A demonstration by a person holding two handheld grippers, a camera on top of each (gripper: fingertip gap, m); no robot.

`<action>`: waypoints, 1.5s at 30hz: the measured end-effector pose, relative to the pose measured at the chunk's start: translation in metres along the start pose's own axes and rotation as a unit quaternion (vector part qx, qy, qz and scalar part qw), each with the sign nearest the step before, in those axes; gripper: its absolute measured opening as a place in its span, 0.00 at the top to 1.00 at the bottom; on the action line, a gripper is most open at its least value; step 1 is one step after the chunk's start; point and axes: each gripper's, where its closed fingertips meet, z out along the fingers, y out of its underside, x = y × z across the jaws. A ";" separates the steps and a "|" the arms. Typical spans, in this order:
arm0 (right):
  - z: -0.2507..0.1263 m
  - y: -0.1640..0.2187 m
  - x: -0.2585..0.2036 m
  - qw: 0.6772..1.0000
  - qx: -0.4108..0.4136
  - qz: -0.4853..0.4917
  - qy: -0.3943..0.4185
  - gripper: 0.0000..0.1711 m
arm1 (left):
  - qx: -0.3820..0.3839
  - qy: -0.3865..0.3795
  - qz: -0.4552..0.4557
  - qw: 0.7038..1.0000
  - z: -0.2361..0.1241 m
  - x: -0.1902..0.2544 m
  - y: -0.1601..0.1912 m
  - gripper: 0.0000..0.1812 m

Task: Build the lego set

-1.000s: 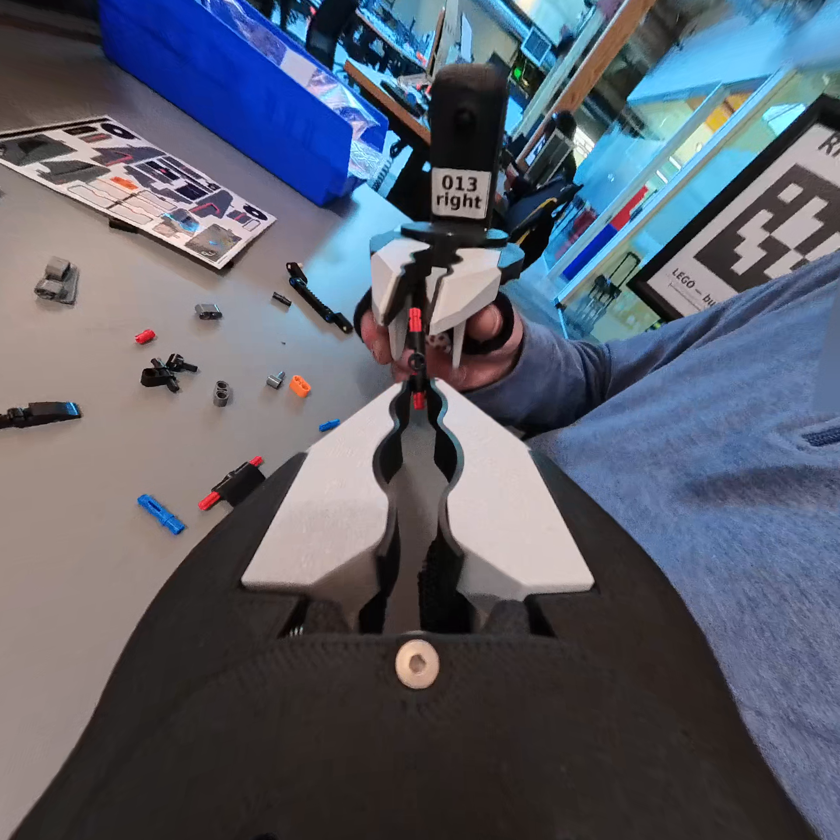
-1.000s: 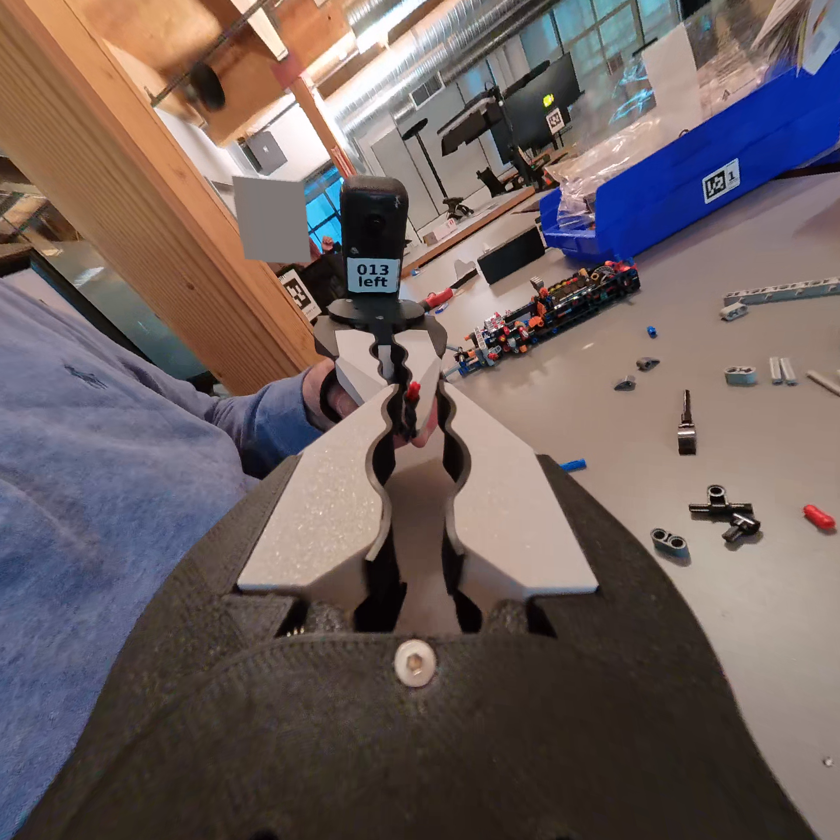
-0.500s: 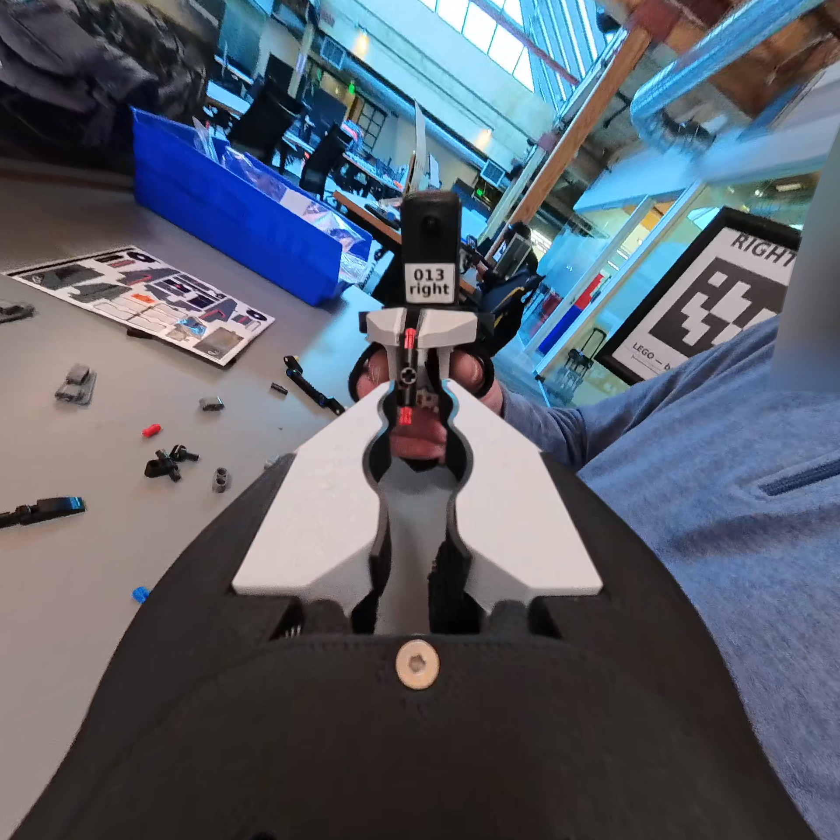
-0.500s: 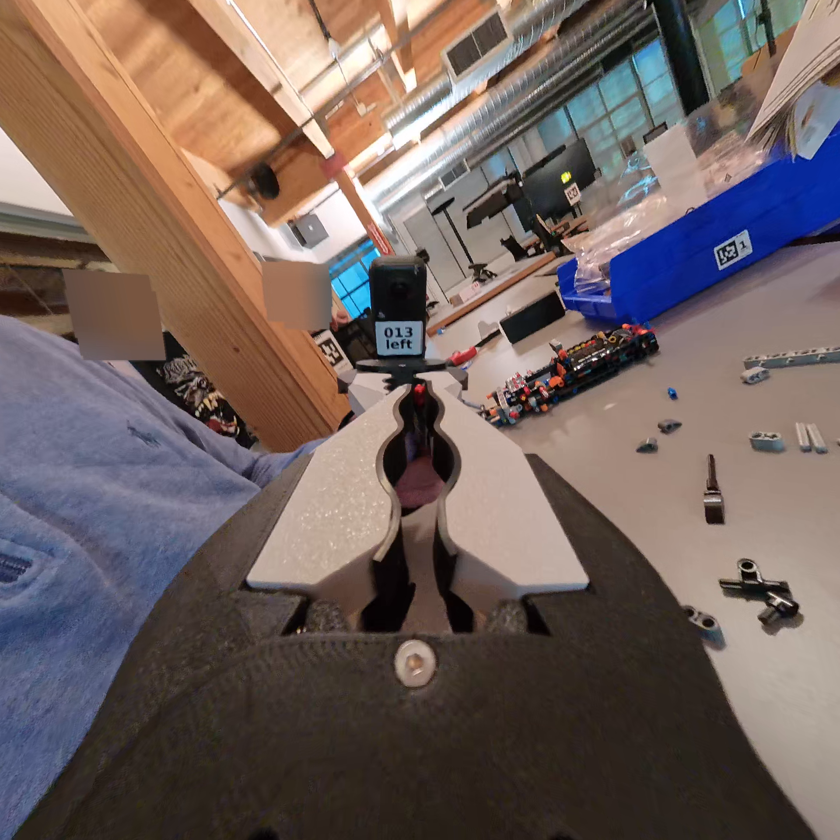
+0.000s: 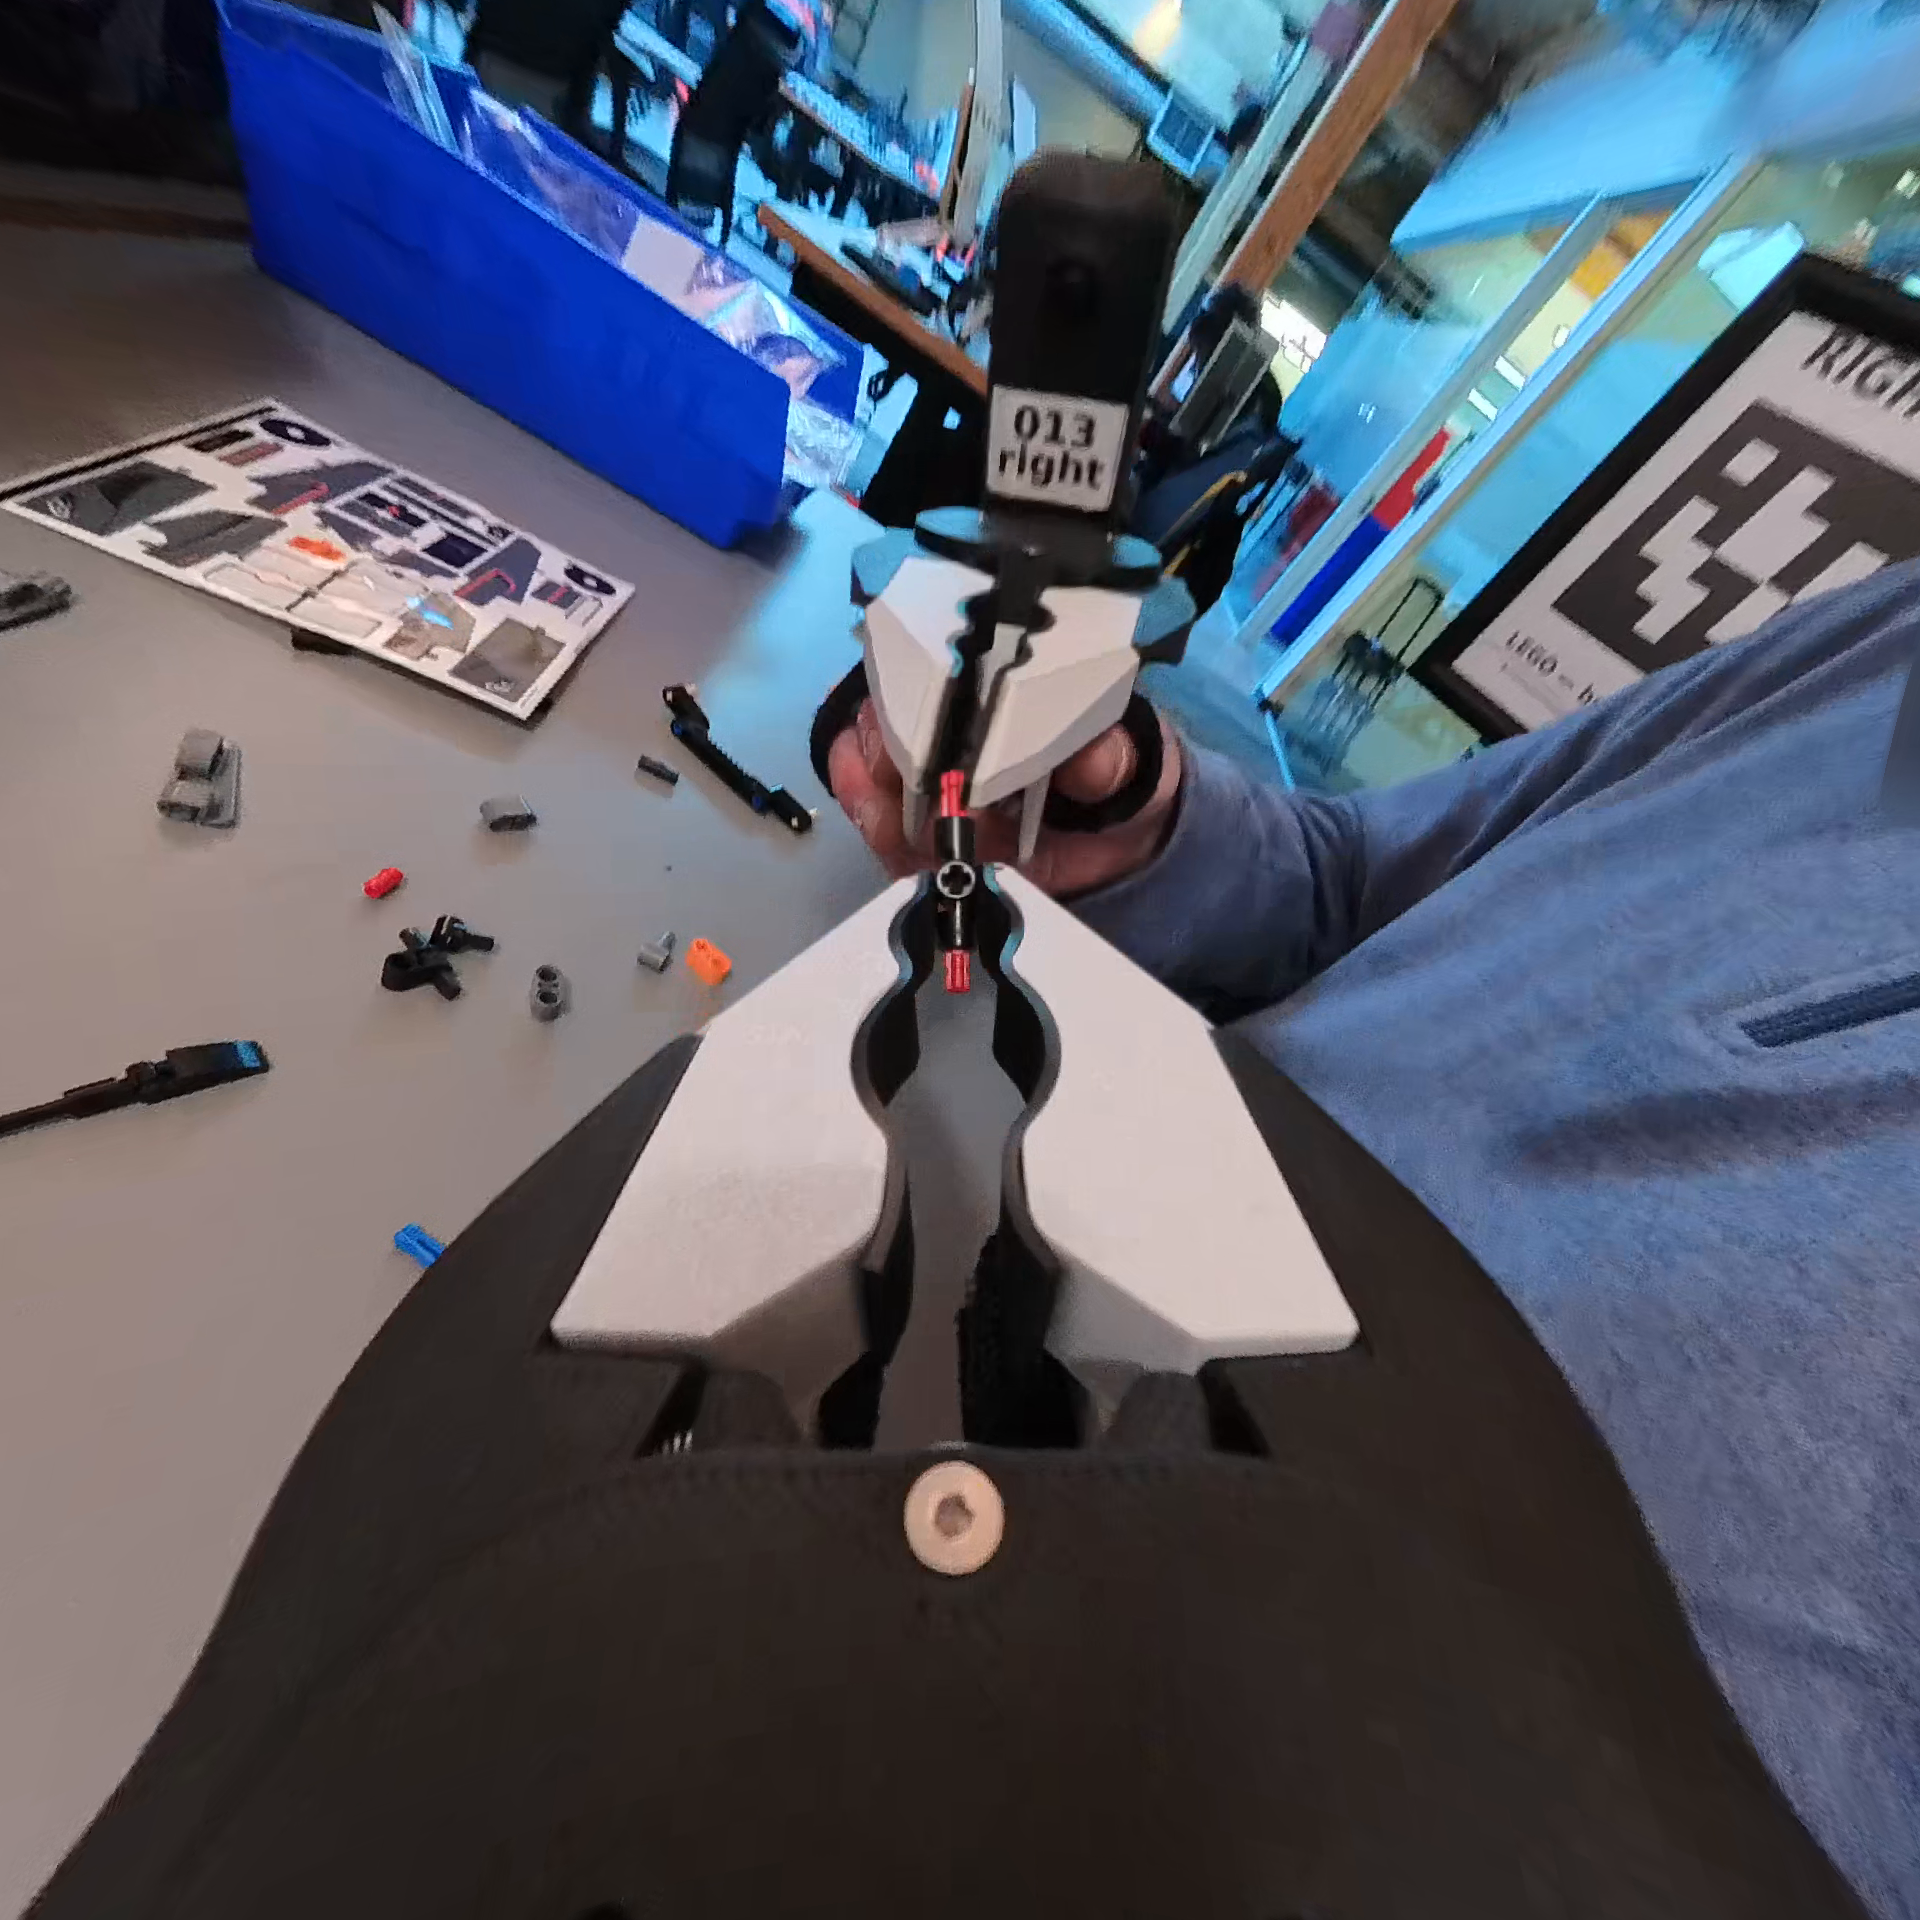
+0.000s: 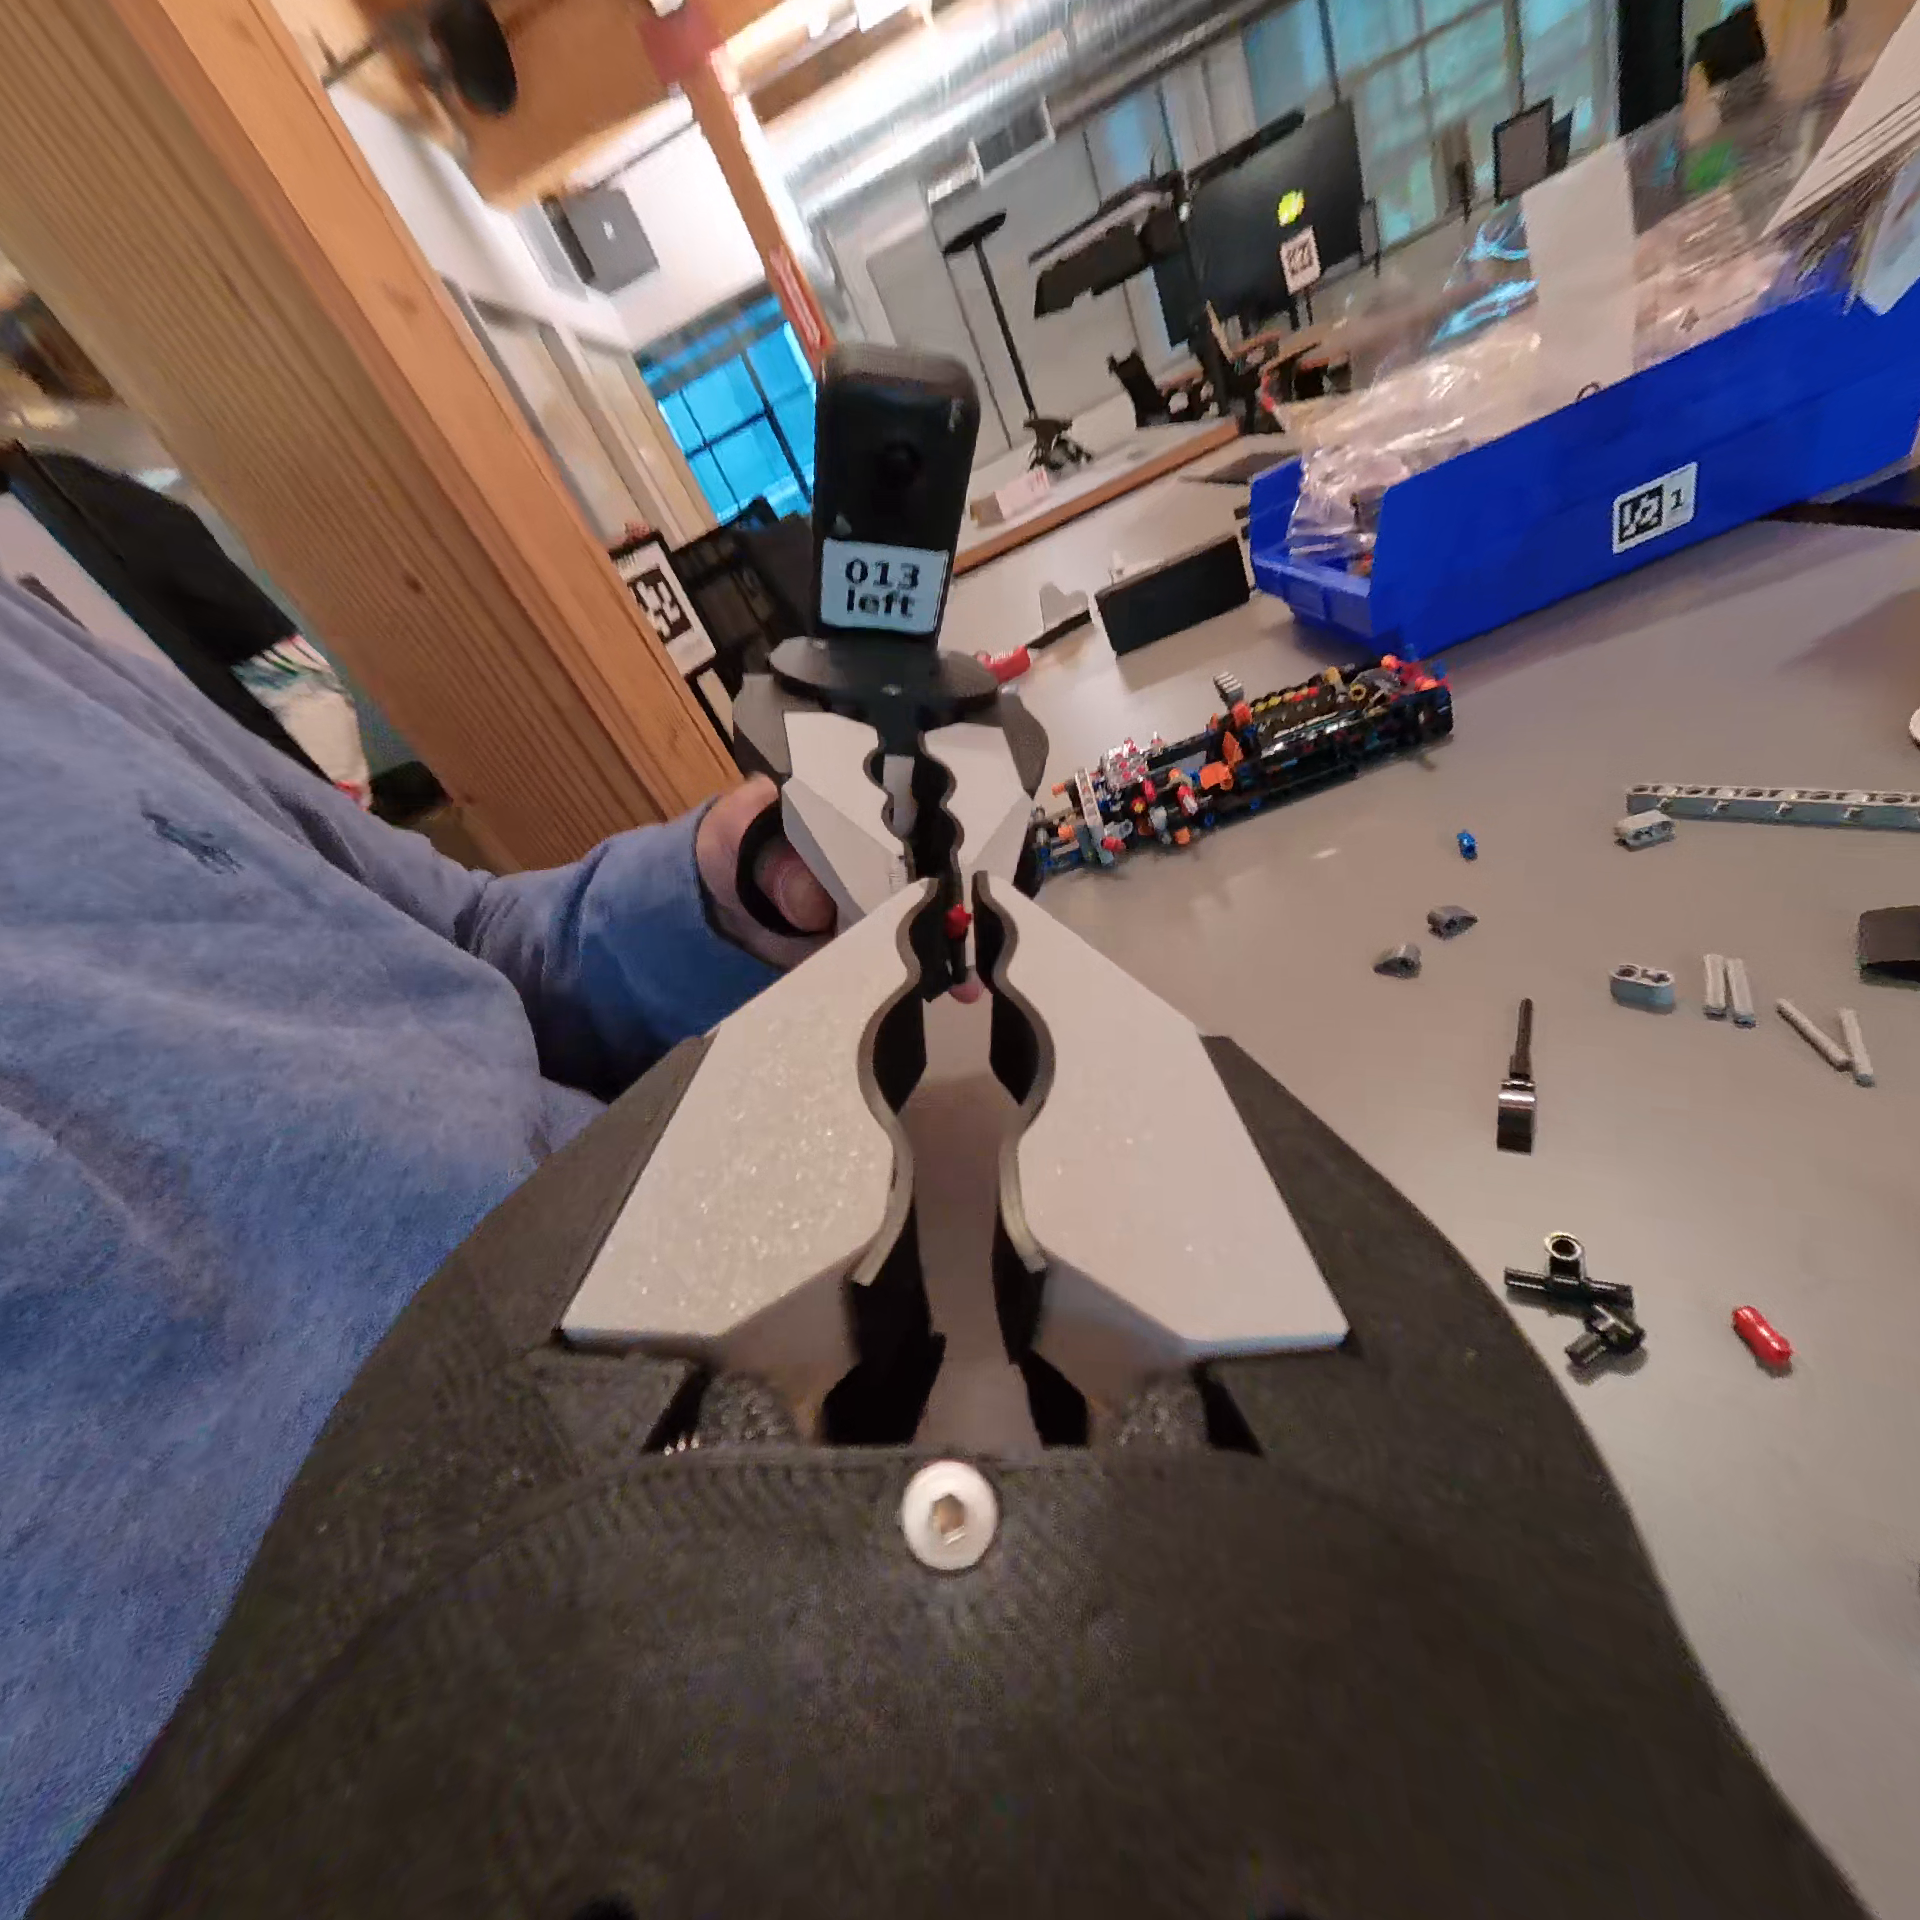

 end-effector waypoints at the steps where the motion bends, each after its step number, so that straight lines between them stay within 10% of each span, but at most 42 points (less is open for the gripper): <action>1: 0.000 0.001 -0.001 1.000 -0.007 -0.001 -0.003 0.99 | -0.011 0.001 0.002 1.000 0.000 0.000 0.002 0.97; 20: -0.008 -0.018 0.008 0.992 0.100 0.075 -0.026 1.00 | 0.091 0.001 -0.001 0.996 0.000 -0.005 -0.020 0.96; 34: -0.008 0.004 0.003 0.981 -0.086 -0.164 0.065 0.97 | 0.095 0.030 -0.041 0.994 0.002 -0.002 -0.018 0.96; 45: -0.015 -0.003 0.002 1.000 -0.010 0.002 -0.006 0.98 | 0.123 0.024 -0.011 0.992 0.000 0.001 -0.021 0.91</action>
